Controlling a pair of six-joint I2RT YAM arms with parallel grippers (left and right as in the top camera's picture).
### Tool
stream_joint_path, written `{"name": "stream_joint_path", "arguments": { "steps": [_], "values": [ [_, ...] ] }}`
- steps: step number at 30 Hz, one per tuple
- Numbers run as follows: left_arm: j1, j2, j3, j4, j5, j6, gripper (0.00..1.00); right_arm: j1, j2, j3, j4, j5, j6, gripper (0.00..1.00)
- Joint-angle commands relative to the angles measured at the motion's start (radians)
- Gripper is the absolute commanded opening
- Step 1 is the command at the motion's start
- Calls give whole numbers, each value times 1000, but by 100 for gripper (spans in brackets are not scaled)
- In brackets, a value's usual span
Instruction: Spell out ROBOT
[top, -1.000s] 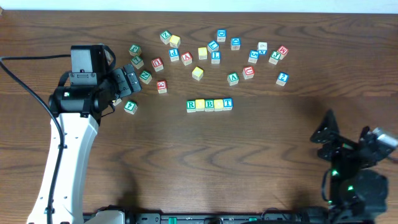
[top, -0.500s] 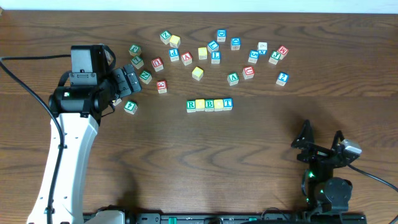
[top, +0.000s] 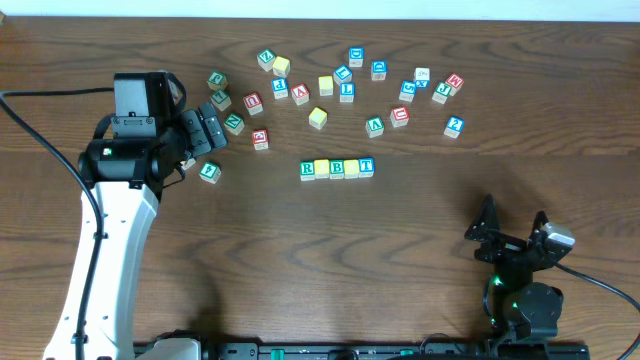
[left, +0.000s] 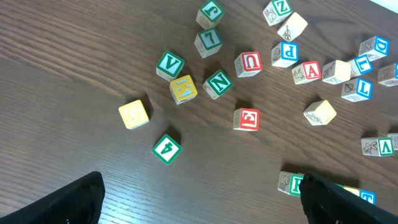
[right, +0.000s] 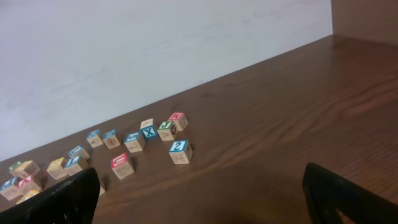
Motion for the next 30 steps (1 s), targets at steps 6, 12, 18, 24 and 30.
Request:
{"name": "stream_joint_path", "arguments": {
  "steps": [6,12,18,24,30],
  "values": [
    [5,1,7,-3,-3,-2,99,-10,-11,-2,-5,-8,-21,99],
    [5,1,7,-3,-3,-2,98,-10,-11,-2,-5,-8,-21,99],
    [5,1,7,-3,-3,-2,98,-10,-11,-2,-5,-8,-21,99],
    [5,-29,3,-21,-19,-1,98,-10,-11,-2,-5,-8,-21,99],
    [5,-159,-82,-19,-68,10,98,-10,-11,-2,-5,-8,-21,99]
  ]
}}
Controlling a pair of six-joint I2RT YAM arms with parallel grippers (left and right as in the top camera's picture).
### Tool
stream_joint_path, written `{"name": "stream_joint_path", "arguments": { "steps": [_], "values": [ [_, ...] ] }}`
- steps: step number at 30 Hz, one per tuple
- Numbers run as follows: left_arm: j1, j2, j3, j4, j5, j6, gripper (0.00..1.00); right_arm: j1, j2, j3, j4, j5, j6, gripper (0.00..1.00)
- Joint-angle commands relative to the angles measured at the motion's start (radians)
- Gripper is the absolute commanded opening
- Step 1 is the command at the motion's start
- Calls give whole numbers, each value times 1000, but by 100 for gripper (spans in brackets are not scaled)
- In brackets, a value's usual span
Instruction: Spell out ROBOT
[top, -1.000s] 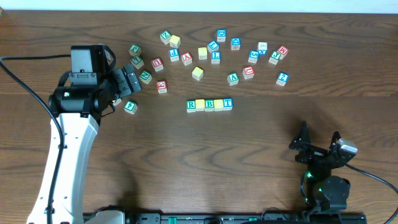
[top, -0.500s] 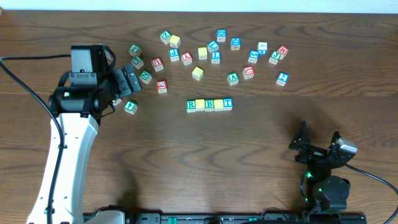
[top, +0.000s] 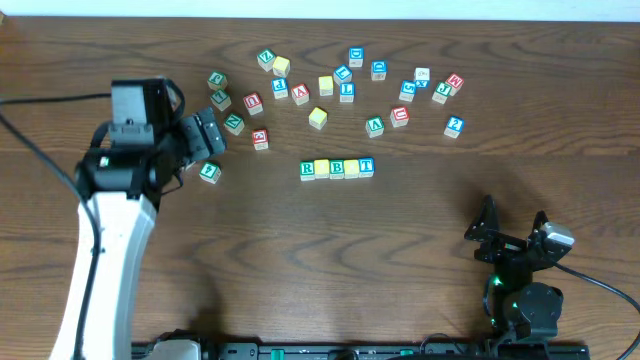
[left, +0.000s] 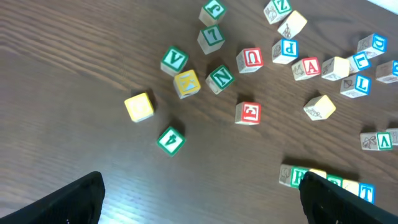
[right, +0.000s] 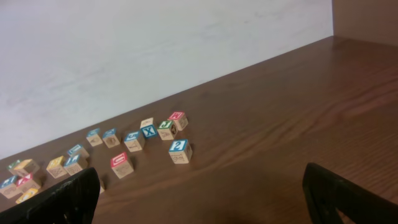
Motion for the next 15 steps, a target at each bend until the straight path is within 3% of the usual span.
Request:
{"name": "stream_joint_path", "arguments": {
  "steps": [1,6,12,15],
  "values": [
    [5,-123,-69,10,-74,14,98,-10,-11,-2,-5,-6,-15,99],
    [5,-295,-225,171,-63,133,98,-10,-11,-2,-5,-6,-15,99],
    [5,-546,-482,416,39,379,98,-10,-11,-2,-5,-6,-15,99],
    [5,-669,-610,498,39,425,98,-10,-11,-2,-5,-6,-15,99]
  ]
}}
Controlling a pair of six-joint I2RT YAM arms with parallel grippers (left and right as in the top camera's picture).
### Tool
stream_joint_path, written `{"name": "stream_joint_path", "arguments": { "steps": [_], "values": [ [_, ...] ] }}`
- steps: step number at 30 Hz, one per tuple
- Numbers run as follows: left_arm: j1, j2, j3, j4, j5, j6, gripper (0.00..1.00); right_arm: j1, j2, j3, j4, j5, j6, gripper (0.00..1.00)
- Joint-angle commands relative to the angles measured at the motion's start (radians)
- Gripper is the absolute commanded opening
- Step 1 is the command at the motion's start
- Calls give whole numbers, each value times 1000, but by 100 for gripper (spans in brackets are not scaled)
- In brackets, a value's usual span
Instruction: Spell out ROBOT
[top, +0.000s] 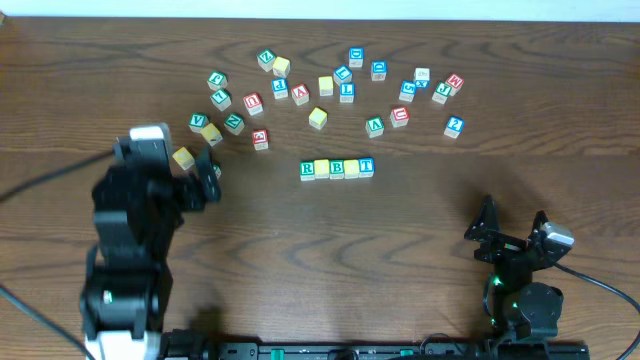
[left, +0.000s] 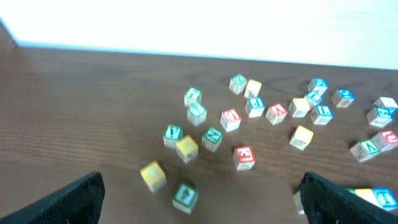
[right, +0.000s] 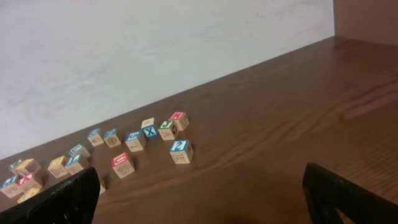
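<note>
A row of blocks (top: 337, 168) lies mid-table: green R, yellow, green B, yellow, blue T. Its right end (left: 375, 196) shows beside the right finger in the left wrist view. My left gripper (top: 207, 178) is open low at the left of the table, its fingers (left: 59, 200) spread wide with nothing held. A green block (left: 185, 195) and a yellow block (left: 153, 175) lie on the table just ahead of it. My right gripper (top: 513, 232) rests open at the front right, far from every block.
Several loose letter blocks (top: 345, 88) are scattered across the back of the table, from a left cluster (top: 222, 110) to a blue block (top: 454, 126) on the right. A pale wall (right: 155, 56) rises behind the table's far edge.
My left arm has drawn back toward the front left and its camera has tilted up, so the wall now shows. Blocks it covered in the overhead view are uncovered. The right arm is unchanged.
My left gripper hung open over the left cluster of loose blocks. Then it stood slightly farther back, still open. Now it is well back toward the front left, empty. The row of blocks and the right arm stayed as they were throughout.
</note>
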Motion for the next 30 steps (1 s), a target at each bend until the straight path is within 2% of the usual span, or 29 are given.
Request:
{"name": "stream_joint_path", "arguments": {
  "steps": [1,6,10,16,22,30],
  "values": [
    [5,-138,-151,73,28,146,98,-10,-9,-2,-4,-2,-14,99],
    [5,-327,-350,174,28,233,98,-10,-9,-2,-4,-2,-14,99],
    [5,-485,-498,233,17,249,98,-10,-9,-2,-4,-2,-14,99],
    [5,-629,-635,275,9,262,98,-10,-9,-2,-4,-2,-14,99],
    [5,-716,-719,273,2,261,98,-10,-9,-2,-4,-2,-14,99],
    [6,-732,-718,243,-16,261,98,-10,-9,-2,-4,-2,-14,99]
  ]
}}
